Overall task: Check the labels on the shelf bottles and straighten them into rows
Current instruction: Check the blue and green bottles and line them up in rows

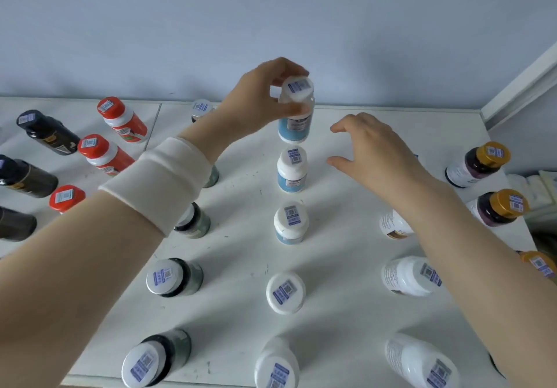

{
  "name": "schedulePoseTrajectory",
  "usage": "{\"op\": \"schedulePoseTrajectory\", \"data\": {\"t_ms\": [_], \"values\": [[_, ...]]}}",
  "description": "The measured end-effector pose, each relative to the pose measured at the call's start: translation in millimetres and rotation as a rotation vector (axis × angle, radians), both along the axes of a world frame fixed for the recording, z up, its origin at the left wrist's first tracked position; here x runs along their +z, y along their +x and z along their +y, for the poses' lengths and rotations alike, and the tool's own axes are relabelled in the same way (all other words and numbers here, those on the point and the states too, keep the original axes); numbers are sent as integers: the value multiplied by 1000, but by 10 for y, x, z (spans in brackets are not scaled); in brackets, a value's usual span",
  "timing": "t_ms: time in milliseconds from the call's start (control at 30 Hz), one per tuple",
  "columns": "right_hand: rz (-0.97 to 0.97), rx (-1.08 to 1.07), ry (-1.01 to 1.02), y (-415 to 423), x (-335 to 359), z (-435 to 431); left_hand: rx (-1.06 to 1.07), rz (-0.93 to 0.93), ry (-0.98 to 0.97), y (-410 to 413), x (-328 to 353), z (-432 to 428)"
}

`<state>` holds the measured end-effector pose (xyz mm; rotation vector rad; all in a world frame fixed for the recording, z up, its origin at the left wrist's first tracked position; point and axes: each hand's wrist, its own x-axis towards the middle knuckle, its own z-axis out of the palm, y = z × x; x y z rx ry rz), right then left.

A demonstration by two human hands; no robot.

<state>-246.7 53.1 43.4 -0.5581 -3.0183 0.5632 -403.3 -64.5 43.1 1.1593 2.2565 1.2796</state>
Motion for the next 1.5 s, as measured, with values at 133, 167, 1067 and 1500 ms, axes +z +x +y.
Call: {"op": "schedulePoseTrajectory", "data": {"t_ms": [133,167,1067,1500], "values": [[-77,46,56,-145,-68,112,8,24,-109,-136,-316,178],[-92,53,67,-169,-86,135,7,29,-130,-161,-377,213],[-79,172,185,4,470,-844,-133,692,-933,277,478,-1177],[-237,99,217,992,127,-2787,-278,656,-903,1252,260,-3112]]}}
